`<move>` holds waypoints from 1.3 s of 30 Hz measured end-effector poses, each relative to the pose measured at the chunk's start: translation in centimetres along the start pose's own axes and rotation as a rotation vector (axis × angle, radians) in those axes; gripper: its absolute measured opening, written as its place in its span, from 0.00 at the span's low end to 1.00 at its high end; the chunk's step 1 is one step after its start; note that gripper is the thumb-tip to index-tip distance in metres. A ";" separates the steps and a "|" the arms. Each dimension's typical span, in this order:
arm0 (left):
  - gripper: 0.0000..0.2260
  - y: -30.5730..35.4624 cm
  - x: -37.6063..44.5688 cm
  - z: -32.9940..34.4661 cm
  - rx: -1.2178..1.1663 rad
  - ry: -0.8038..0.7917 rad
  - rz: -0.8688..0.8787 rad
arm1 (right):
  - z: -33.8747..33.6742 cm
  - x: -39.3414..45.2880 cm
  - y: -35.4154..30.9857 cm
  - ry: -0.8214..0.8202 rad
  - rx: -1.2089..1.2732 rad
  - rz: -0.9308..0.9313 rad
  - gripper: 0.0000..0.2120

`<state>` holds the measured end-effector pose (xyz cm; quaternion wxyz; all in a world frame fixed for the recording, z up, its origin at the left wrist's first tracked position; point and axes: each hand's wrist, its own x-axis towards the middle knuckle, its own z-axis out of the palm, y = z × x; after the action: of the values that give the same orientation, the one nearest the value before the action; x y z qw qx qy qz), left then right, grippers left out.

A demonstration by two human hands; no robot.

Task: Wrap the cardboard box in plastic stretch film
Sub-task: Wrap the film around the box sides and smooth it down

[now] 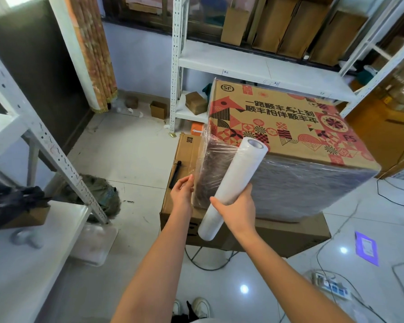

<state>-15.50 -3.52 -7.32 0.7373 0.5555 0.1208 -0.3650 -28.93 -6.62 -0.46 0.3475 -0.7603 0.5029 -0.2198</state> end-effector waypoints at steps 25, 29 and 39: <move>0.16 -4.5 2.0 -4.0 0.579 -0.155 -0.091 | -0.2 0.4 0.4 -0.016 0.056 -0.017 0.35; 0.14 -5.3 1.6 -3.2 0.463 -0.153 -0.089 | -0.1 0.4 0.5 -0.013 0.041 -0.020 0.36; 0.10 -6.0 1.4 -3.4 -0.165 -0.126 -0.448 | -0.1 0.7 0.5 -0.008 0.045 -0.030 0.37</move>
<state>-17.76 -1.71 -13.70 0.6868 0.4292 0.2241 -0.5421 -29.04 -7.39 -0.72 0.3631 -0.7608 0.4848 -0.2331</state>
